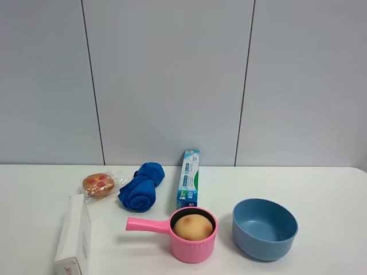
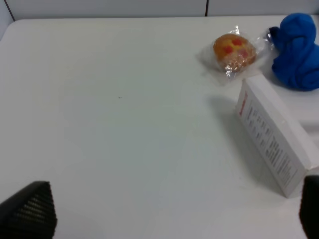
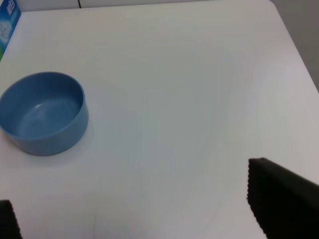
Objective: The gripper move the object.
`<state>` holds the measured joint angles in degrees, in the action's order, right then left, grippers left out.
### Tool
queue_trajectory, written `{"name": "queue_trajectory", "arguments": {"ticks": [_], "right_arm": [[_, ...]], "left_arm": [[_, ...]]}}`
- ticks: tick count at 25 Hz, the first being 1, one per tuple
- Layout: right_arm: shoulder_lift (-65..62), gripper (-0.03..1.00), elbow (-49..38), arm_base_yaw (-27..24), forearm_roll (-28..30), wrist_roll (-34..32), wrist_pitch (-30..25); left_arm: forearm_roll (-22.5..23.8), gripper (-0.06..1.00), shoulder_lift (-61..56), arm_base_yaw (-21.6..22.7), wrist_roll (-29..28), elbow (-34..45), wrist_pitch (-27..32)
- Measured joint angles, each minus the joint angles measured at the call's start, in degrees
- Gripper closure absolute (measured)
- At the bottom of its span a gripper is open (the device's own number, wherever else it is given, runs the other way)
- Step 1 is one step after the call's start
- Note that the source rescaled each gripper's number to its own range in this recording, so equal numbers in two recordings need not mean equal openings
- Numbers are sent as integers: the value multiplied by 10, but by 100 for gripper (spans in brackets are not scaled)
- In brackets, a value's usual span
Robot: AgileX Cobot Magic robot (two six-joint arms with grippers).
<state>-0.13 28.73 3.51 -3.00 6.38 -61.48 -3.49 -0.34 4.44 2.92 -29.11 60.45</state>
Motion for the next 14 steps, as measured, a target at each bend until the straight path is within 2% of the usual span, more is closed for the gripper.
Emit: {"name": "queue_trajectory", "arguments": {"ticks": [14], "right_arm": [[0,5,0,0,1,0,0]], "left_arm": [[0,-6,0,0,0,0,0]]}}
